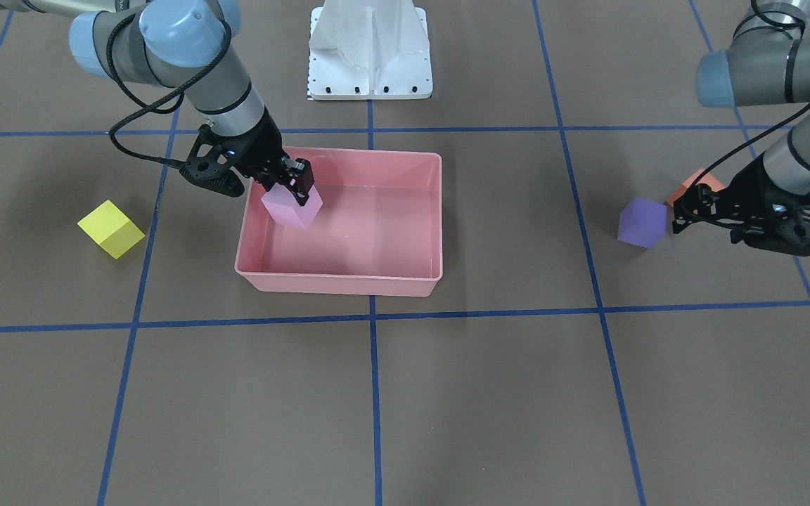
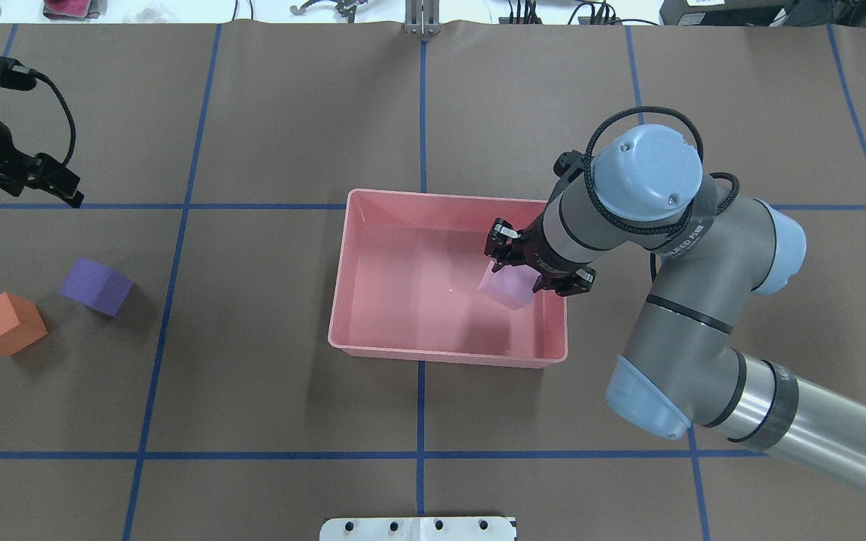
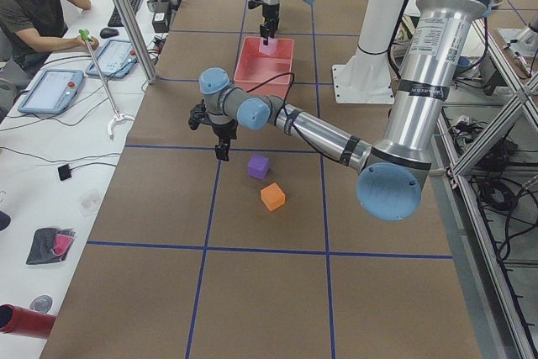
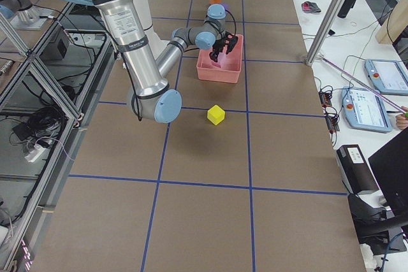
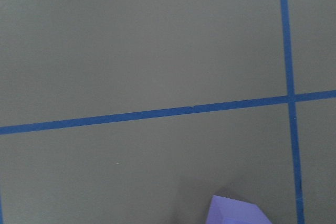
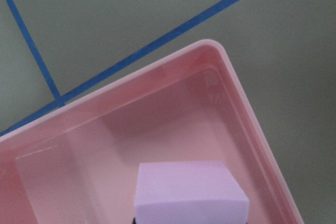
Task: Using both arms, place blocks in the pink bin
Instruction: 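Release the pink cube into the bin while the left arm reaches out, then grasp the purple cube with the left gripper while the right gripper grasps the yellow cube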
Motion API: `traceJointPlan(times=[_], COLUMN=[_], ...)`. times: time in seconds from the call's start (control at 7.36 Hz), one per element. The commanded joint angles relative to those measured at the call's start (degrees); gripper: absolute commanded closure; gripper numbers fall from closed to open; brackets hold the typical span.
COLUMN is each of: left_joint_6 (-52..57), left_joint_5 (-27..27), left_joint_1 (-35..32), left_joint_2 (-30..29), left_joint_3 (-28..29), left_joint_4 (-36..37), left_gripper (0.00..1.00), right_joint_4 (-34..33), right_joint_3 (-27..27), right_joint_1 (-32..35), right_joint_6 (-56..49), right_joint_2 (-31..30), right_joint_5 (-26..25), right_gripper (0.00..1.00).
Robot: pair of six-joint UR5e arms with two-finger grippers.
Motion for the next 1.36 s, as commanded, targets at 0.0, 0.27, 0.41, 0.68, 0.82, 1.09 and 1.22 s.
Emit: traceJointPlan(times=[0.0, 0.27, 0.41, 0.68, 0.82, 1.09, 1.22], left_joint_6=[-1.1, -4.3, -4.2, -4.4, -3.8, -4.2, -4.2], left_joint_5=[4.2, 4.5, 4.5, 3.8, 4.0, 4.5, 4.6], left_joint_1=[7.0, 8.0, 8.5, 9.0, 9.2, 11.8, 12.1], left_joint_2=[1.9, 6.2, 6.2, 5.8, 5.7, 5.7, 5.7], left_joint_3=[0.1, 1.1, 1.1, 0.4, 0.9, 1.4, 1.4], left_joint_4=[-5.1, -9.0, -9.1, -9.3, -9.3, -9.1, -9.0], left_gripper=[0.0, 0.0, 0.0, 0.01, 0.01, 0.01, 0.01], right_joint_4=[0.0, 0.0, 0.0, 0.0, 0.0, -0.1, 0.0], right_joint_3=[-0.5, -0.4, -0.1, -0.2, -0.1, 1.9, 2.5], right_joint_1=[-2.1, -2.4, -2.3, -2.1, -2.0, 4.7, 7.9], right_joint_6=[0.0, -0.3, -0.6, -0.8, -0.8, -3.9, -9.9], right_joint_2=[-0.1, 0.0, -0.1, -0.1, -0.1, -2.3, -4.3], right_joint_5=[-0.8, -2.1, -2.0, -2.1, -2.0, 1.2, 3.4], right_gripper=[0.43, 0.0, 0.0, 0.0, 0.0, 0.0, 0.0])
